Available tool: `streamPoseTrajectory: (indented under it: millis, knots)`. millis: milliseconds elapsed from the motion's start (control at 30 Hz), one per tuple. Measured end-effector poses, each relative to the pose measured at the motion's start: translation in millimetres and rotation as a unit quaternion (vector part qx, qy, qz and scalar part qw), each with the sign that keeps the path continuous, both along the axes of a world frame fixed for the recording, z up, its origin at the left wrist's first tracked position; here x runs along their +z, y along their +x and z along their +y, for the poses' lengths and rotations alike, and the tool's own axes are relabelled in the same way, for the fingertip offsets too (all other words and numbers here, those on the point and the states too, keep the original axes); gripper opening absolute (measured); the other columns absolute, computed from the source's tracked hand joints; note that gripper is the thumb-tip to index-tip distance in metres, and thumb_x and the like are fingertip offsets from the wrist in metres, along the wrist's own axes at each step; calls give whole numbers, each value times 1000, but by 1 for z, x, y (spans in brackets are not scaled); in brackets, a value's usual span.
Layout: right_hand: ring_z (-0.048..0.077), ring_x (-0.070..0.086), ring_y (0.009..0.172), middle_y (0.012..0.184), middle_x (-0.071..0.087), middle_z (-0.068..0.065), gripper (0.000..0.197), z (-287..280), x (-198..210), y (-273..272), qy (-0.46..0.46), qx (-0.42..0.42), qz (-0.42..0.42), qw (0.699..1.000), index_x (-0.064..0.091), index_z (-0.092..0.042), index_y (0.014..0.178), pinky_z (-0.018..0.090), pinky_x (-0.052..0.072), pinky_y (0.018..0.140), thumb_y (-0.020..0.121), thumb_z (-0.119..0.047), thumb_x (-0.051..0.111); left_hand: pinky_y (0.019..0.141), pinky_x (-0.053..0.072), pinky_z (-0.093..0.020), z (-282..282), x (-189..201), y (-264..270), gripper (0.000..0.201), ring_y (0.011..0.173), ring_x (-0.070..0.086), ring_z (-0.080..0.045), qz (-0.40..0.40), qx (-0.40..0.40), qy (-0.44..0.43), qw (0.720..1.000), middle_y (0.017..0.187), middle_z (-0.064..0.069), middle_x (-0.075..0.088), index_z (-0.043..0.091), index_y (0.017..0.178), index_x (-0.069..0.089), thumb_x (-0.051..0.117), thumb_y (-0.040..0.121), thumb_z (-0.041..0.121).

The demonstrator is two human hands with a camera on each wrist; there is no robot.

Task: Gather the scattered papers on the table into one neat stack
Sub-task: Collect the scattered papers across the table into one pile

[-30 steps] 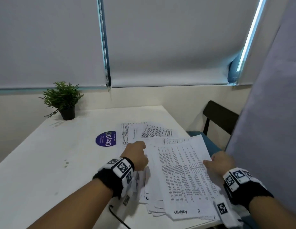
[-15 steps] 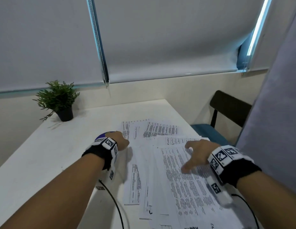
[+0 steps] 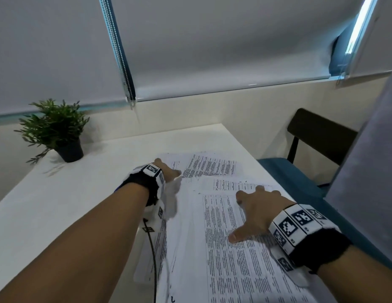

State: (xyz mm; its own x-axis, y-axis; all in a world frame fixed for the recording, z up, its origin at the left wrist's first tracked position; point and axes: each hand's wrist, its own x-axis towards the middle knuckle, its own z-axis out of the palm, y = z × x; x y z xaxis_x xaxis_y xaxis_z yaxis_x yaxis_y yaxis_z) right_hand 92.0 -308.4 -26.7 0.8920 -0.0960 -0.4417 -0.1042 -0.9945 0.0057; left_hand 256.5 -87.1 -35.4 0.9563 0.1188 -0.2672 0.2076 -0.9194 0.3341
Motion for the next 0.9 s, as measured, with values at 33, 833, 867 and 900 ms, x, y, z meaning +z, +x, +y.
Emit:
streamPoseTrajectory:
  millis: [33,833,867,900]
  knots:
    - [37,49,127,139,45,8,109,0,-1,2,3,-1,-2,1000,37,-32,146,52,50,102,57,-85,74,107,38,-38,-5,-1,3,98,142,42,-35,0,-6,-9,1000,158,-19,37,-1,156,18,62,91,57]
    - [32,43,135,144,49,5,94,52,0,-56,119,-22,-82,989,47,-31,144,50,44,108,66,-82,65,65,60,-47,112,-26,-139,28,72,74,-34,125,70,-554,820,113,-23,68,7,104,58,74,84,-2]
    - [33,45,134,143,51,5,100,46,1,-59,113,-38,-82,989,46,-30,145,50,44,108,63,-83,66,70,58,-47,117,-32,-146,33,76,74,-35,125,95,-582,798,115,-23,69,9,106,56,75,81,-4]
    - [32,50,127,136,55,5,101,41,2,-64,89,-48,-81,992,49,-27,141,48,46,105,60,-84,67,76,57,-50,119,-37,-154,42,85,74,-37,123,112,-603,780,121,-22,69,12,110,56,78,78,-3]
